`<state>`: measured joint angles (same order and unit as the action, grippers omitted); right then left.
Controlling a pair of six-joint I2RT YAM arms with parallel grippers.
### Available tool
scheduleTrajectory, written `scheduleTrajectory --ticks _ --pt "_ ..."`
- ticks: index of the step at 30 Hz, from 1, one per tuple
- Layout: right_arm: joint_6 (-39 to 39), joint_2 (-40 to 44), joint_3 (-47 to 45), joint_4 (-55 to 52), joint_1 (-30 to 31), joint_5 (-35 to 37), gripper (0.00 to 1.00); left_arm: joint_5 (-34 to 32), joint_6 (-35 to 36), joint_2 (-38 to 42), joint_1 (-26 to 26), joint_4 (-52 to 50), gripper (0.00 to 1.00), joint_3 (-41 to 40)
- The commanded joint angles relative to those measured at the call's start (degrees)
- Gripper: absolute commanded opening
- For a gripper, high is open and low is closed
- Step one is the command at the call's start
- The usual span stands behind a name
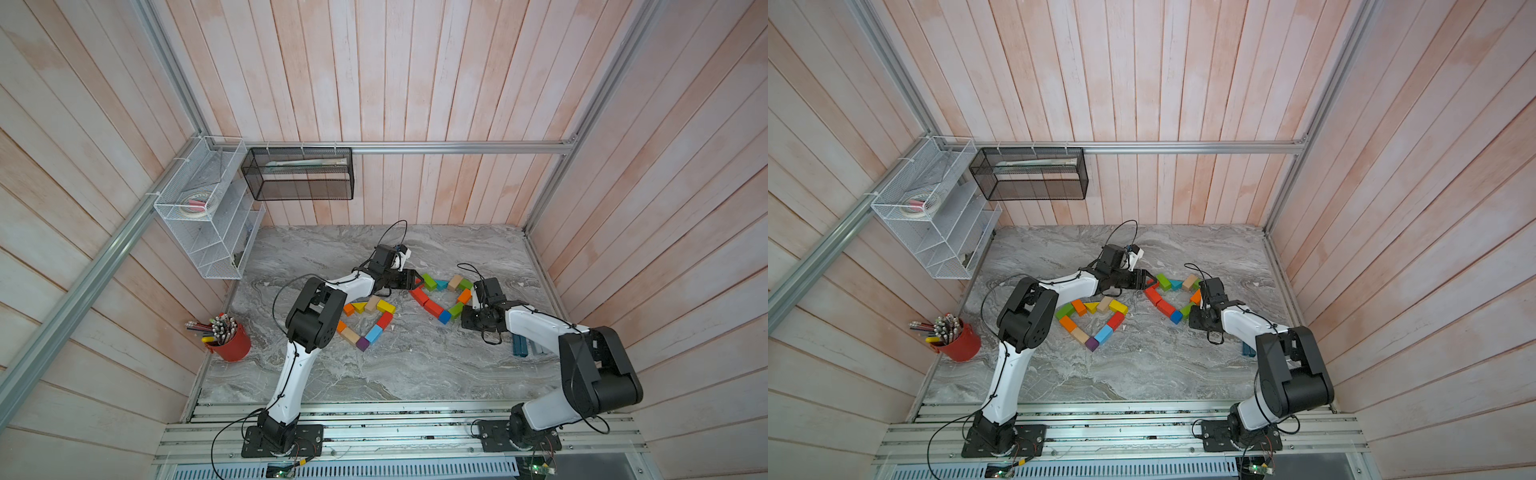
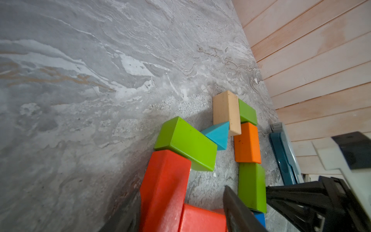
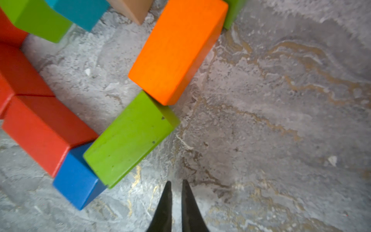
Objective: Assemble a heart with building blocks
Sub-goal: Adjust the building block at the center of the board.
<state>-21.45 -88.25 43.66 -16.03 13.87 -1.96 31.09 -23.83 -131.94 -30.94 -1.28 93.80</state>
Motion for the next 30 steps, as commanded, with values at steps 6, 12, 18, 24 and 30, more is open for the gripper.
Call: scheduleTrajectory --ticks 6,12,18,24,30 --pt "1.3 -2.5 3.5 2.1 -1.2 0.5 0.12 0.9 -0.3 0.2 -0.5 0.7 0.66 0.4" --pt "1.6 -3.9 5.0 2.5 -1.5 -0.4 0.12 0.9 -0.3 0.3 -0.7 0.8 0.66 0.1" --pt "1.8 -4.4 5.6 2.8 -1.8 -0.9 0.12 0.9 -0.4 0.3 -0.7 0.8 0.66 0.0" --pt "2.3 -4.8 5.9 3.3 -2.2 -1.4 0.12 0.8 -0.3 0.4 -0.9 0.6 0.66 0.0" --pt "2.7 -5.1 6.2 4.0 -2.4 -2.2 0.12 0.5 -0.2 0.6 -0.9 0.3 0.66 0.0"
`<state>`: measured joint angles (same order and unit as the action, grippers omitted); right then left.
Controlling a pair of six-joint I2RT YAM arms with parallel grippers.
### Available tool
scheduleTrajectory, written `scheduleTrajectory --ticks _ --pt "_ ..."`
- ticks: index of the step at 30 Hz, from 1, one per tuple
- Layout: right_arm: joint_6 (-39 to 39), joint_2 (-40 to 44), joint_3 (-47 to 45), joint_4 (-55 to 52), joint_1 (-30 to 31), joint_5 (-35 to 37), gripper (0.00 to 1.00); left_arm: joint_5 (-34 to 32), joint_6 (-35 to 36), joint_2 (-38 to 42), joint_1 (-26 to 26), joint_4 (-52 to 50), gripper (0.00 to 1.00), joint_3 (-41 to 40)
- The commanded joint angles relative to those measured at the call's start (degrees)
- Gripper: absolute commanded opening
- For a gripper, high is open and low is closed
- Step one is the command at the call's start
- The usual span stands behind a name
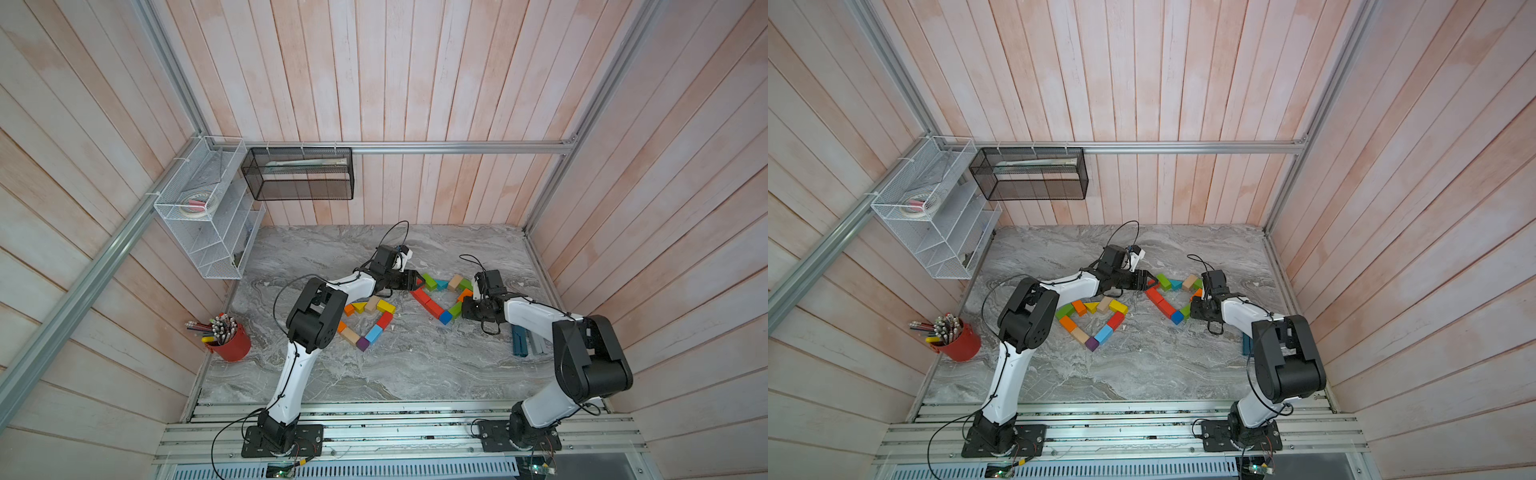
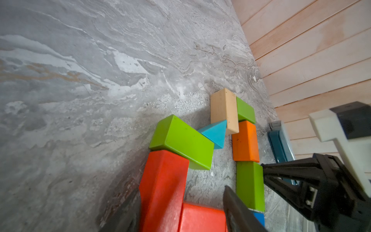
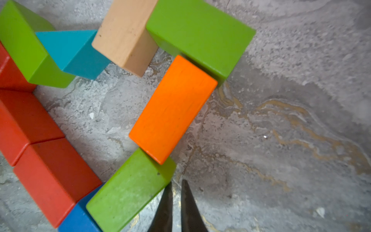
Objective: Assemble a heart with building blocks
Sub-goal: Adjust the building block at the center of the board.
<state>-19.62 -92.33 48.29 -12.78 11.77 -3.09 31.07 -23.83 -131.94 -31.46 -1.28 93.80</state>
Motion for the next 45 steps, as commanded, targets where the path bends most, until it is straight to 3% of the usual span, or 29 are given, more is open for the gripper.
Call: scheduleTrajectory --ticks 1,45 --pt "0.9 -1.1 1.3 1.2 -0.3 -1.3 0.12 0.4 -0.1 0.6 -0.4 0.3 0.66 -0.1" --pt "0.0 2.7 -2.6 2.2 1.2 -6.8 0.12 -0.1 0.1 2.6 1.2 -0.1 0.66 -0.8"
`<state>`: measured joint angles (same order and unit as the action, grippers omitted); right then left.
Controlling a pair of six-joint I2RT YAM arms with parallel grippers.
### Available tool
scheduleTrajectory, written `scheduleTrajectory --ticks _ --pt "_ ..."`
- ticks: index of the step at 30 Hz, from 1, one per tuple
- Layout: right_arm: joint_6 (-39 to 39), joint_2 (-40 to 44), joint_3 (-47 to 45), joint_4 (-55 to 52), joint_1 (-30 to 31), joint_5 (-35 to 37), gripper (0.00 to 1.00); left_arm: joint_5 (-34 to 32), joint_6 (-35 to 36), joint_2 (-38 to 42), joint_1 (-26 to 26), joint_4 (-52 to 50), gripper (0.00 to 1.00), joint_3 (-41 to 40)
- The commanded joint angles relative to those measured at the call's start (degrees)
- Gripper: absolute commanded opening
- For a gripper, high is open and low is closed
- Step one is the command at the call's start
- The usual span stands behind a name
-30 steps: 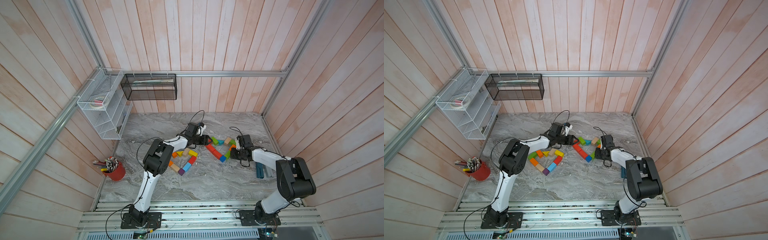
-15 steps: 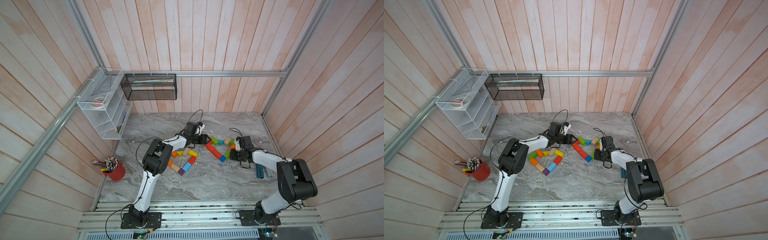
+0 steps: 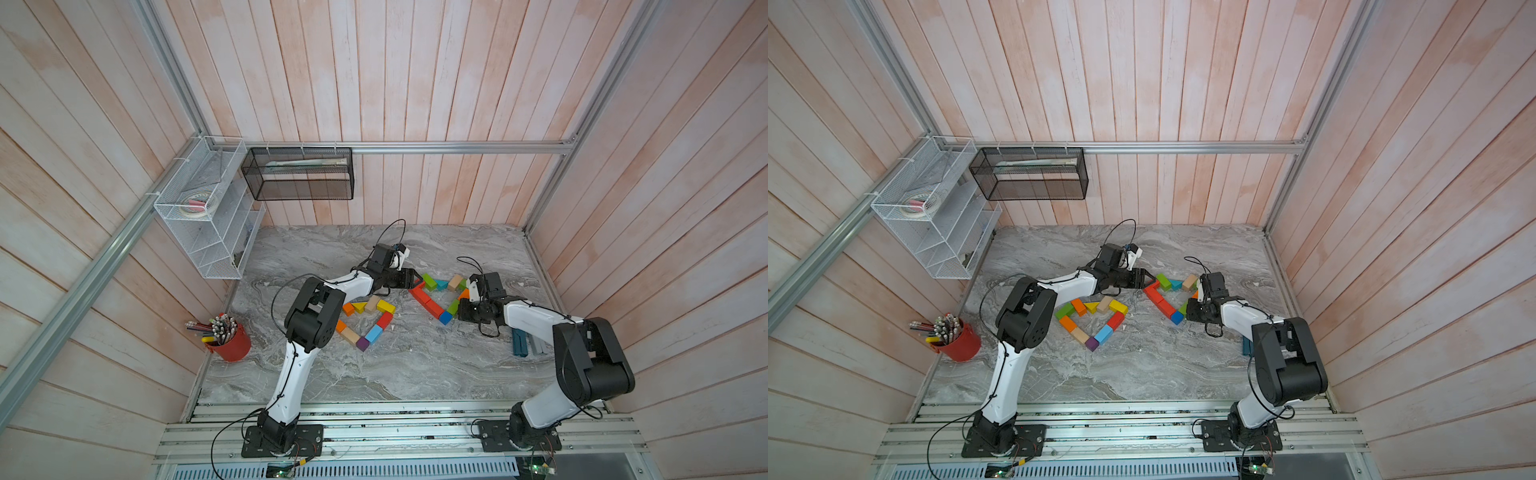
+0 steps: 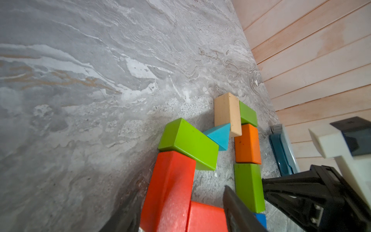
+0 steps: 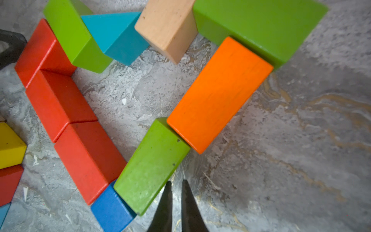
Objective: Assemble a heart with building blocks
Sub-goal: Adjust the building block at the center of the board, then reset both arms
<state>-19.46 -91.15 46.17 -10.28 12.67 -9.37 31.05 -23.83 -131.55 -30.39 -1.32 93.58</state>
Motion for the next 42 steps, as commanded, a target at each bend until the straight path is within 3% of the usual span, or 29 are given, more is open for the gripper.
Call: scheduleTrajectory --ticks 1,11,18,19,26,29,31,36,42 --pt "-0.1 1.6 -0.4 -0.5 0.4 0.0 0.12 -0.1 0.2 2.3 0.2 -0.2 0.66 -0.5" --pt "-0.7 8.8 -0.5 -1.2 0.1 5.0 0.15 -1.6 1.3 6.8 2.3 -1.7 0.66 0.1" --pt "-0.9 17.0 -0.9 3.1 -1.5 8.8 0.25 -5.4 3.6 15.1 4.2 -3.3 0.66 -2.0" --pt "-1.0 18.1 -1.4 4.2 -1.6 9.8 0.29 -6.0 3.8 16.5 4.4 -3.4 0.66 -2.7" --pt "0.9 23.5 -3.0 10.9 -5.3 12.6 0.83 -10.9 4.5 28.6 7.0 -2.2 0.73 -11.8" --pt "1.5 24.1 -4.0 13.9 -6.9 15.1 0.98 -14.3 4.4 34.9 8.8 -1.7 0.88 -17.5" --pt "1.6 24.1 -5.1 16.2 -8.5 15.3 0.98 -17.0 4.6 39.3 10.2 -1.3 1.0 -21.7" --pt "2.0 25.3 -12.6 28.4 -11.9 19.0 0.98 -25.5 6.2 50.7 14.5 -1.0 1.0 -32.4" --pt "8.7 27.1 -26.6 48.1 -13.0 25.9 0.98 -26.4 8.4 63.8 23.6 6.1 1.0 -49.2"
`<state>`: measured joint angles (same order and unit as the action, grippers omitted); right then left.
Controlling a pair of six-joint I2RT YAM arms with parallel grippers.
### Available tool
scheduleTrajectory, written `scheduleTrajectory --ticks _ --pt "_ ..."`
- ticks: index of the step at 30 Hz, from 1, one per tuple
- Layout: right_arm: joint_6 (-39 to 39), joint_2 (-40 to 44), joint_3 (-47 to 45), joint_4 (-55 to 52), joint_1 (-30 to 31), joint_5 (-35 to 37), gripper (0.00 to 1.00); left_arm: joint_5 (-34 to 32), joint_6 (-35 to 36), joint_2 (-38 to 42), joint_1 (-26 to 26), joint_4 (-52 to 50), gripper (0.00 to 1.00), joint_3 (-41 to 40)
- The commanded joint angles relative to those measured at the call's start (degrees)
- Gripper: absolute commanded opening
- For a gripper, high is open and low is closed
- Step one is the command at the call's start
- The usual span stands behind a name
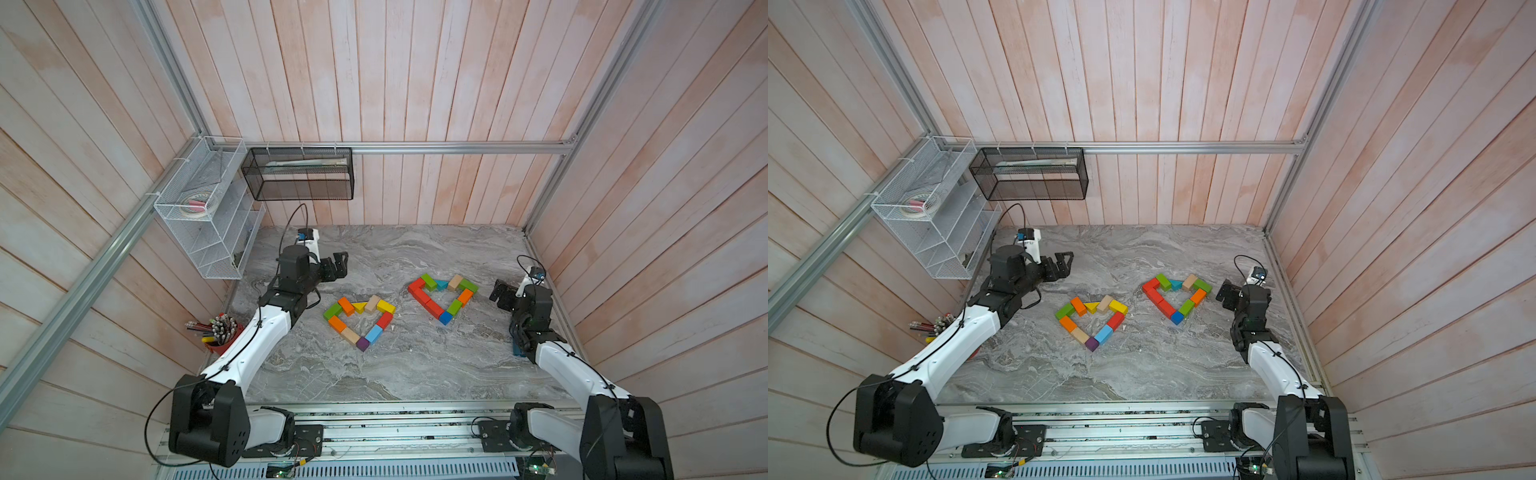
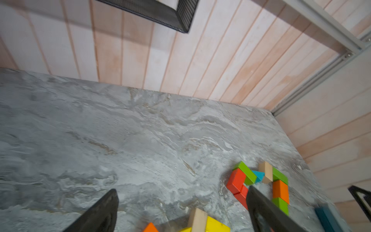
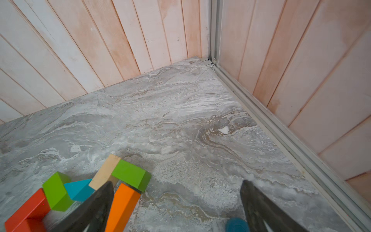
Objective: Assemble a heart with building blocks
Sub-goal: Reset both arms
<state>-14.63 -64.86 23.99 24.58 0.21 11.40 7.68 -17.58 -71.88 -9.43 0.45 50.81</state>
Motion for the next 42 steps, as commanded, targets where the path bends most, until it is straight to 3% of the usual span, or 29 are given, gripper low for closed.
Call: scheduleTrajectory --ticks 1,5,8,12,18,24,28,31,35,39,42 --pt "4.1 0.4 -5.9 15.7 -0.8 5.2 0.98 -4.8 2.6 6.4 3.2 7.1 1.0 -9.8" --pt "5.7 -3.1 -8.9 23.7 -1.1 3.8 0.98 -13.4 6.5 15.0 4.2 23.5 1.0 -25.0" --pt "6.4 -7.3 -9.9 31.0 -1.1 1.4 0.98 -15.7 8.9 16.4 5.2 29.4 1.0 -30.0" --pt "10.3 -12.5 -9.0 34.9 -1.0 -2.5 0.98 -17.6 10.5 12.0 6.6 32.1 1.0 -31.4" --pt "12.8 -15.9 -9.6 39.4 -0.8 -3.3 0.98 -13.6 14.4 2.3 7.5 54.2 1.0 -37.3" --pt "12.5 -26.1 -15.6 62.0 -0.7 -1.6 0.98 -13.8 16.0 -2.6 9.2 57.0 1.0 -36.2" --pt "11.6 -22.2 -13.0 50.4 -0.7 0.0 0.98 -11.9 15.8 -3.0 10.0 58.6 1.0 -37.1" --pt "10.9 -25.1 -13.5 55.9 -0.6 2.5 0.98 -11.7 15.8 -5.5 10.0 68.1 1.0 -41.4" --pt "10.7 -23.9 -12.5 52.2 -0.6 2.8 0.98 -12.4 15.8 -13.0 10.0 78.5 1.0 -43.2" --pt "10.9 -25.0 -13.2 55.3 -0.4 2.9 0.98 -12.3 16.1 -18.9 10.0 80.1 1.0 -41.1" --pt "10.7 -24.7 -13.1 54.5 -0.4 2.8 0.98 -12.9 15.3 -17.4 10.1 71.2 1.0 -37.7"
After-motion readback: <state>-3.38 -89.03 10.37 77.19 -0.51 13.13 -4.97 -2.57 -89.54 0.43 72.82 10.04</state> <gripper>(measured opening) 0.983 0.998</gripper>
